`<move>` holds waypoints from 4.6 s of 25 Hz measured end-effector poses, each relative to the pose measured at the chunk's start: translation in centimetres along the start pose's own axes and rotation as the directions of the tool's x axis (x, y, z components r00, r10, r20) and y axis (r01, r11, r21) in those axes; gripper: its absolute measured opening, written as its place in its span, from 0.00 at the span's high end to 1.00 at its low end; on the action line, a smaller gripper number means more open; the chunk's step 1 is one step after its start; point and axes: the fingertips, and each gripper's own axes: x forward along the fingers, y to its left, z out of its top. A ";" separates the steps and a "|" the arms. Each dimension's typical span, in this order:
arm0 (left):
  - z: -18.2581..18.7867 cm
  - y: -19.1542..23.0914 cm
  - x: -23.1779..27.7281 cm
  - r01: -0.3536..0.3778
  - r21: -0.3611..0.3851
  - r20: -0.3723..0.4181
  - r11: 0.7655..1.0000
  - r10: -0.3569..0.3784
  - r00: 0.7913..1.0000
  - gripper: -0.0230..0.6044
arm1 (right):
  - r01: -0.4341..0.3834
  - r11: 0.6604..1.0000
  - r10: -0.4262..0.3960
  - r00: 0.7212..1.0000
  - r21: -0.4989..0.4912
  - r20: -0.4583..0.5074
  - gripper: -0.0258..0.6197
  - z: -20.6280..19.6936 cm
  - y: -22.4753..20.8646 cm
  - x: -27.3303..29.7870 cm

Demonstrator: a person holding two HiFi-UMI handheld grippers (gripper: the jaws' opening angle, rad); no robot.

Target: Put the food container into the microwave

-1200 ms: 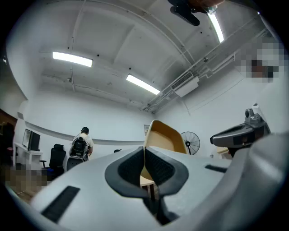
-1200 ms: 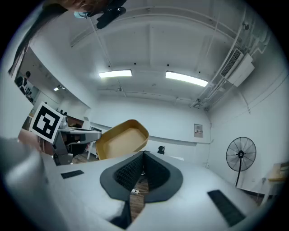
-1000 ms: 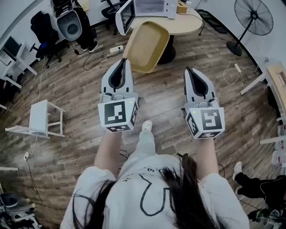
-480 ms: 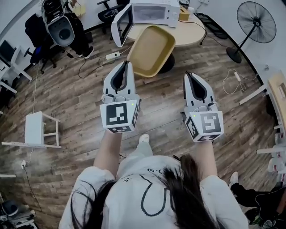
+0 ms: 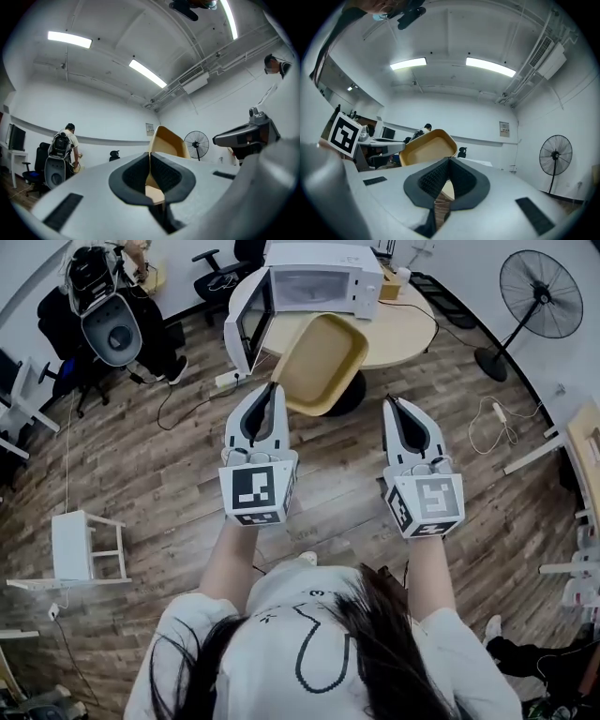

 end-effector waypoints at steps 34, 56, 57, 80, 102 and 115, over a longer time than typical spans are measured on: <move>-10.3 7.9 33.5 -0.167 -0.003 -0.085 0.986 0.166 0.982 0.94 | -0.096 0.993 0.099 0.994 0.066 -0.041 0.92 -9.8 -19.2 31.6; -22.7 9.4 43.0 -0.228 -0.175 -0.338 0.958 0.159 0.928 0.94 | -0.130 0.981 0.154 0.973 0.146 -0.173 0.92 -18.5 -24.0 41.0; -23.4 9.6 43.2 -0.229 -0.189 -0.350 0.955 0.152 0.924 0.94 | -0.126 0.981 0.151 0.972 0.147 -0.178 0.92 -18.8 -24.0 41.2; -34.8 14.5 55.3 -0.339 -0.495 -0.541 0.800 0.021 0.841 0.94 | -0.075 0.991 0.100 0.962 0.108 -0.254 0.92 -21.9 -23.8 49.5; -42.2 16.5 62.8 -0.473 -0.639 -0.614 0.607 -0.032 0.789 0.93 | -0.014 0.989 0.062 0.944 0.149 -0.323 0.92 -27.1 -23.7 54.4; -43.1 16.9 64.8 -0.487 -0.667 -0.610 0.564 -0.039 0.791 0.93 | -0.008 0.988 0.059 0.940 0.152 -0.335 0.92 -27.6 -23.5 55.3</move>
